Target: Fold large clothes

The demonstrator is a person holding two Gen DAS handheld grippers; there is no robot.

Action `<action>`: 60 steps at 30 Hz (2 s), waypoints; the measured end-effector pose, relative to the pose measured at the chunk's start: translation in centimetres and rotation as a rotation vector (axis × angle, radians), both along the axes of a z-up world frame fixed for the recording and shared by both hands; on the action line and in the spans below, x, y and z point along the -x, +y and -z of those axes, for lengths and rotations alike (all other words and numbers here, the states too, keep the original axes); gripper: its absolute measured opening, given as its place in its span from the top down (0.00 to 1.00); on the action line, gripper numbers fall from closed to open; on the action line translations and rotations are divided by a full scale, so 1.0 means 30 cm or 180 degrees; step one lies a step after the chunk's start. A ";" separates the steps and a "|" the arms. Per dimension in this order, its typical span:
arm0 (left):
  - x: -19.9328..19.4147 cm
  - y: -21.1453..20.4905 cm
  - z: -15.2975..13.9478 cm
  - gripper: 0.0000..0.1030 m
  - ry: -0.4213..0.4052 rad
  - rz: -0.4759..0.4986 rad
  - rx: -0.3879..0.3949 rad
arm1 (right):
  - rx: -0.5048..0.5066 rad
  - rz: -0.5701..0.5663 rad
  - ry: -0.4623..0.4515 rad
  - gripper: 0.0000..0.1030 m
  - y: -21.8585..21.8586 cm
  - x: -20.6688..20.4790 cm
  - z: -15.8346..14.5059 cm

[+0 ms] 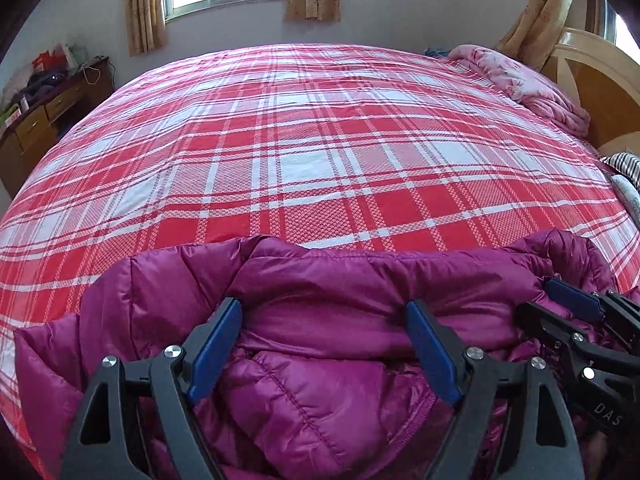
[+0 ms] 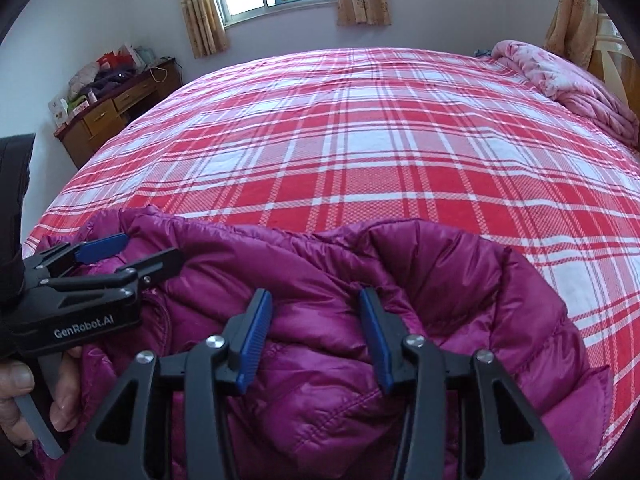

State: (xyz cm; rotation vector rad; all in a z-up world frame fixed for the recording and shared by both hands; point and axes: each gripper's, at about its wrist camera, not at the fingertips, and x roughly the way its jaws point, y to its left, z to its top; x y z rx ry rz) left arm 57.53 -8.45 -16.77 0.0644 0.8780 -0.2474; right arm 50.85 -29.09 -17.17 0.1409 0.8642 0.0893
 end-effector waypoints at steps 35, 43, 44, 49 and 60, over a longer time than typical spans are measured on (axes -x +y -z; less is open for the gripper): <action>-0.017 -0.045 0.019 0.12 -0.0026 0.0030 -0.0280 | 0.0229 -0.0016 0.0114 0.49 0.033 -0.021 0.021; -0.018 -0.052 0.021 0.12 -0.0028 0.0031 -0.0331 | 0.0306 -0.0013 0.0129 0.48 0.040 -0.025 0.021; -0.018 -0.052 0.021 0.12 -0.0029 0.0031 -0.0335 | 0.0315 -0.0011 0.0133 0.48 0.041 -0.026 0.021; -0.019 -0.056 0.021 0.11 -0.0031 0.0029 -0.0371 | 0.0391 -0.0010 0.0151 0.48 0.051 -0.030 0.022; -0.018 -0.066 0.022 0.11 -0.0036 0.0029 -0.0429 | 0.0417 -0.0003 0.0165 0.48 0.056 -0.034 0.023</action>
